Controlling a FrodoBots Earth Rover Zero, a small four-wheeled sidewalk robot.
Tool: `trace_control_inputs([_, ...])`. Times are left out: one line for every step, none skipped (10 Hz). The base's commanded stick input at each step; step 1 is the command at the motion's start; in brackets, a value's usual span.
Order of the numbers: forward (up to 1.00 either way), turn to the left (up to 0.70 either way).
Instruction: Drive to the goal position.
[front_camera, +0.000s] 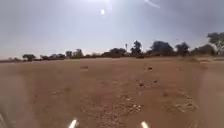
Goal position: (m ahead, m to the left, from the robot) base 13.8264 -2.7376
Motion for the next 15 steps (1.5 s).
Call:
trace_control_inputs([0.7,0.0])
trace_control_inputs([0.7,0.0])
trace_control_inputs([0.7,0.0])
trace_control_inputs([0.7,0.0])
trace_control_inputs([0.7,0.0])
trace_control_inputs([0.7,-0.35])
trace_control_inputs([0.7,-0.35])
trace_control_inputs([0.7,-0.35])
trace_control_inputs([0.7,-0.35])
trace_control_inputs([0.7,-0.35])
trace_control_inputs([0.7,-0.35])
trace_control_inputs([0.7,-0.08])
trace_control_inputs([0.7,0.0])
trace_control_inputs([0.7,0.0])
trace_control_inputs([0.7,0.0])
